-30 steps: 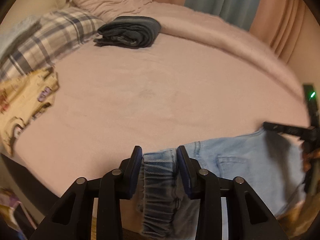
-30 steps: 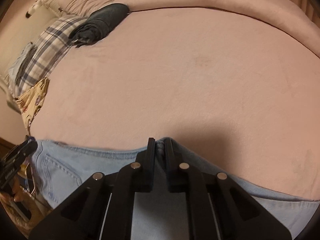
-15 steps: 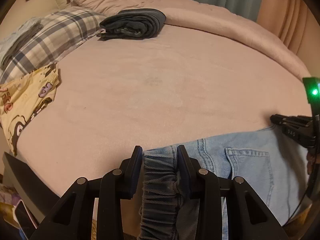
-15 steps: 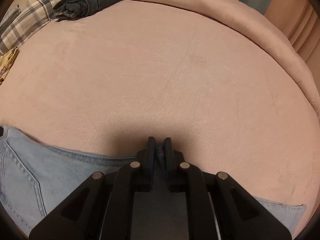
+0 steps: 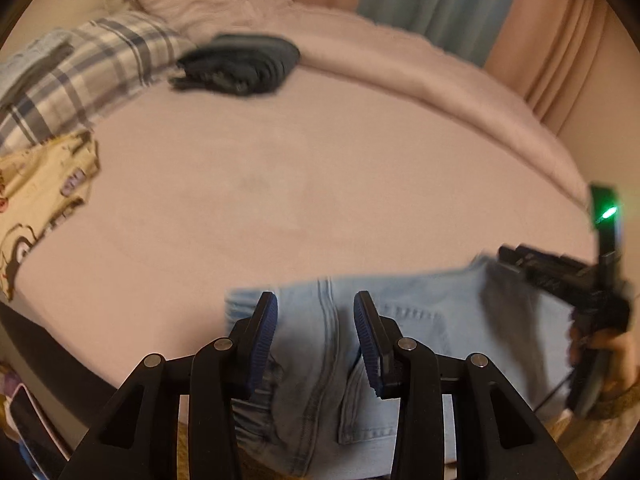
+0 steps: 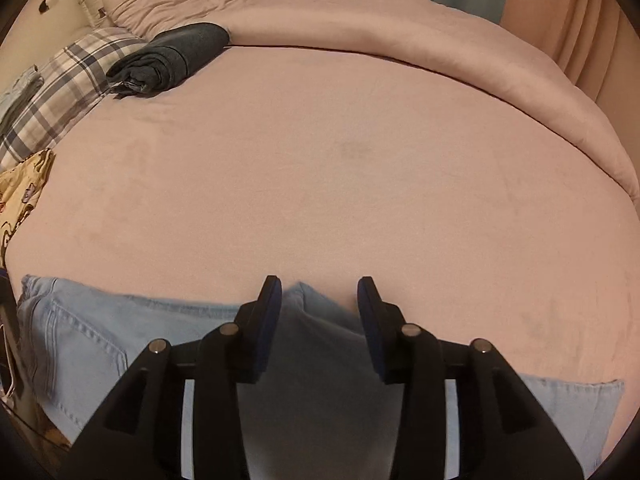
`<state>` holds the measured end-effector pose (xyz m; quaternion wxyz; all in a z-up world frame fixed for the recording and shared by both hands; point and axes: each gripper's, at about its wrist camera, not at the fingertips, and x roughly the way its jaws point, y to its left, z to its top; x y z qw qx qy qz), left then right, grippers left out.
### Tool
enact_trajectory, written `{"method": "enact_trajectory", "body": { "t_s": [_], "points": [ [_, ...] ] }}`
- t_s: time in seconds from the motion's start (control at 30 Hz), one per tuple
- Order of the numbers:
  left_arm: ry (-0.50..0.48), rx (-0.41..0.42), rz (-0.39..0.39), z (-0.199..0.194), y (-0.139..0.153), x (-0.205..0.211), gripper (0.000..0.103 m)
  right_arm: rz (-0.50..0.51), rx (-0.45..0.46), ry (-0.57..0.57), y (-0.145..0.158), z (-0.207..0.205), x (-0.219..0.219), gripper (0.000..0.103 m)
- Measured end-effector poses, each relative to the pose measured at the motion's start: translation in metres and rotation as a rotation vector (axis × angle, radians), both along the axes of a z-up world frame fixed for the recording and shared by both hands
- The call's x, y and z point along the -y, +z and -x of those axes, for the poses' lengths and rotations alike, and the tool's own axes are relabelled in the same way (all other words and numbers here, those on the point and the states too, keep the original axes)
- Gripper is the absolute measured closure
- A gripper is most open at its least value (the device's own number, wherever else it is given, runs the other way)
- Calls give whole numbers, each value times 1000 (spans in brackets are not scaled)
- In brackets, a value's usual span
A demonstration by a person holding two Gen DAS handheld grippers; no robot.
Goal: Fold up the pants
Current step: 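Open both grippers and release the folded pants onto the bed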
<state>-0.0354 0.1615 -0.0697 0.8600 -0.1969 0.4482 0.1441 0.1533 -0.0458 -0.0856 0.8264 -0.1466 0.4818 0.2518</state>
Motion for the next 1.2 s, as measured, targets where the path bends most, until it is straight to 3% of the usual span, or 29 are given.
{"method": "enact_trajectory", "body": {
  "t_s": [0.17,0.4,0.6,0.83,0.93,1.0,1.1,1.2],
  "points": [
    [4,-60,-57,-7,-23,3,64,20,-112,11,-22,6,-2,70],
    [0,-78,-94,-7,-27,8,65,57,-116,-11,-43,-2,-12,72],
    [-6,-74,-114,-5,-27,10,65,5,-150,-21,-45,-6,-3,72],
    [7,-94,-135,-10,-24,13,65,-2,-94,-45,-45,2,-8,68],
    [6,-122,-138,-14,-13,17,65,-128,-135,-106,-31,-1,20,65],
    [4,-95,-105,-17,2,20,65,-224,-107,-148,-9,4,56,62],
    [-64,-5,-71,-28,24,37,60,-240,-30,-232,19,13,111,46],
    [-159,26,-54,-54,30,70,52,-245,6,-354,32,26,175,44]
  ]
}}
